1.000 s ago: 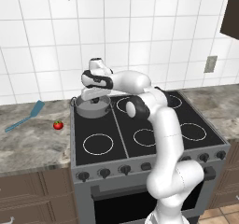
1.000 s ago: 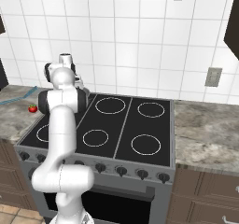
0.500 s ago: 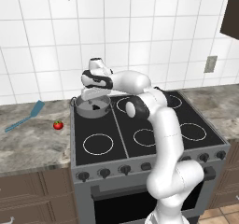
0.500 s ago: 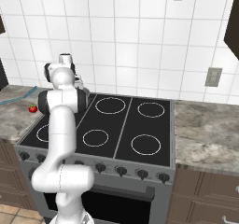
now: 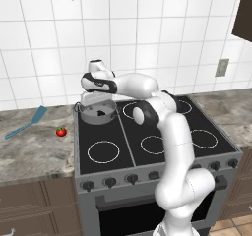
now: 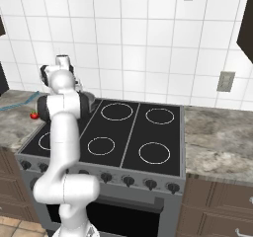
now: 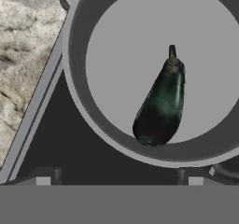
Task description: Put the eggplant and tomato in the pot. Retrieve the spatula and lightly stir the vegetables in the pot.
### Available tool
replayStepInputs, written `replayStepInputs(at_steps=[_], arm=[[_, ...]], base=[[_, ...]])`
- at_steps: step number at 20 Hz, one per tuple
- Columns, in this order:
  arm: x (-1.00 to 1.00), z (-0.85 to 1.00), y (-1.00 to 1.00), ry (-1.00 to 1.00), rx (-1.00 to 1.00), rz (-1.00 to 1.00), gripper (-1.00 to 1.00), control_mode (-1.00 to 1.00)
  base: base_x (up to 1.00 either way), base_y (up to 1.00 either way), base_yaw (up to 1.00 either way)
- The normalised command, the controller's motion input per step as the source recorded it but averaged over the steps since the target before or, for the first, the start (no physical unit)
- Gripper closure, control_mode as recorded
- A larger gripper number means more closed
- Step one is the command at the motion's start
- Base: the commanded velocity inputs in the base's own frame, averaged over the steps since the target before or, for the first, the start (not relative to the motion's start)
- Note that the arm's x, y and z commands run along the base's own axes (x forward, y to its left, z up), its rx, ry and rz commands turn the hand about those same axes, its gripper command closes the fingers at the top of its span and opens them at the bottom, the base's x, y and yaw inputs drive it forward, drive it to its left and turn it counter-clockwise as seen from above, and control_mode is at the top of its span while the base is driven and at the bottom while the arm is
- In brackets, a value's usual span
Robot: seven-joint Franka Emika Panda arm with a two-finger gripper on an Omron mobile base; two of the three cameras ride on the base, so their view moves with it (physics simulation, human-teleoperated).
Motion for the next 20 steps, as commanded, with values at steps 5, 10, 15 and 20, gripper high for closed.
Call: replayStepInputs(at_steps=[5, 10, 15, 20], arm=[[-0.62, 0.02, 0.57, -0.08, 0.00, 0.02, -1.00, -1.00], [-0.60, 0.00, 0.71, -0.12, 0.00, 0.03, -1.00, -1.00], [-0.21, 0.00, 0.67, -0.07, 0.00, 0.01, -1.00, -1.00], [-0.04, 0.00, 0.13, 0.03, 0.01, 0.00, -1.00, -1.00]], base=[[0.00, 0.00, 0.00], [0.00, 0.00, 0.00], [0.00, 0.00, 0.00], [0.00, 0.00, 0.00]])
